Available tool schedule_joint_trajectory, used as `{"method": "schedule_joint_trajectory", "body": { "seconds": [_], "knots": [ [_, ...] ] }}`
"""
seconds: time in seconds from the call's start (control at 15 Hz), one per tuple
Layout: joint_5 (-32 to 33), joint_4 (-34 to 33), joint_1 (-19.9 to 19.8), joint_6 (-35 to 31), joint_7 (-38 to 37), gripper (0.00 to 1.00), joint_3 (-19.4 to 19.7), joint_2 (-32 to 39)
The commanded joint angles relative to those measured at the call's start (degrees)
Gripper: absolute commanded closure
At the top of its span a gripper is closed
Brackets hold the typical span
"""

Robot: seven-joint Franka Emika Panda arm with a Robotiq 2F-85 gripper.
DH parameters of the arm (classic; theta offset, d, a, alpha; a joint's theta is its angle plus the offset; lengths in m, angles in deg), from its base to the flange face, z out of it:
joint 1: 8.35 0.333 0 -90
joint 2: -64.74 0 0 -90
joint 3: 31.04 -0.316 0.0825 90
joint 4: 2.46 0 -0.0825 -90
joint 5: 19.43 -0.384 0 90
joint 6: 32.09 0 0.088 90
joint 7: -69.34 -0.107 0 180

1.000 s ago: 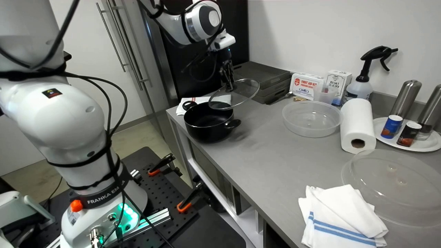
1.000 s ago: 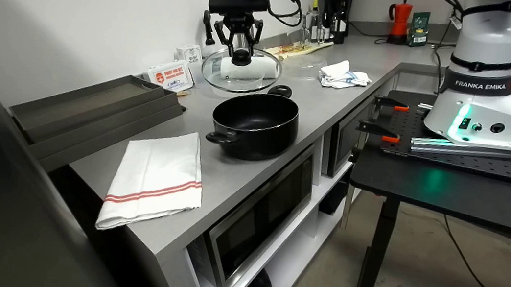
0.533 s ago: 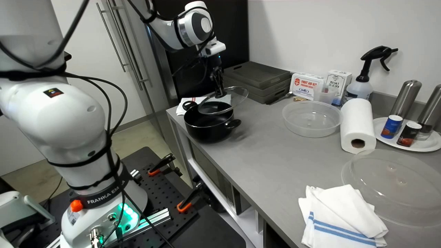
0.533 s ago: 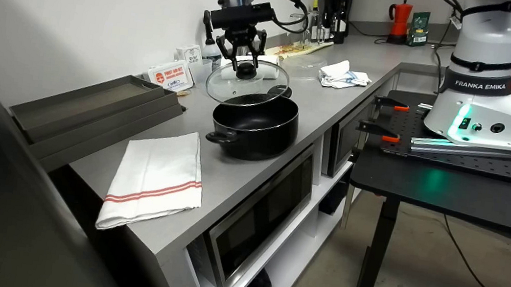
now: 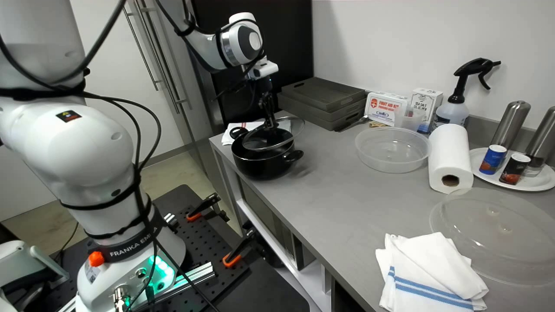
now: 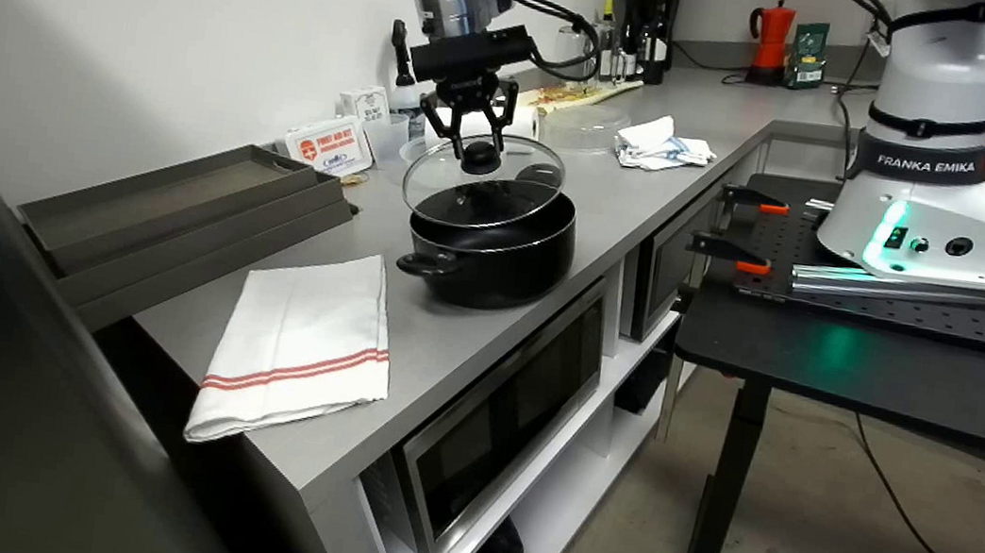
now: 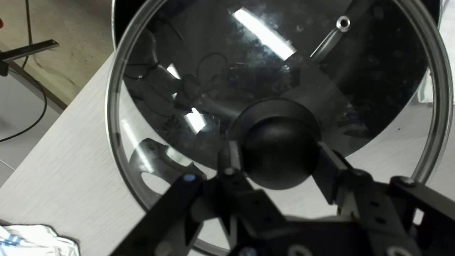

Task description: Put the lid on the black pot

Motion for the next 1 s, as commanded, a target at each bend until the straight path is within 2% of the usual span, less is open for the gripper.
{"method": "schedule_joint_trajectory", "body": {
  "seconds": [0.0, 0.47, 0.93],
  "knots": [
    [-1.85, 0.05, 0.43, 0.63, 0.93, 0.74, -0.96, -1.19],
    [-7.74, 0.98, -0.04, 0.62, 4.03, 0.74, -2.81, -1.46],
    [-11.76, 1.75, -0.55, 0.30, 6.11, 0.74, -2.68, -1.55]
  ]
}}
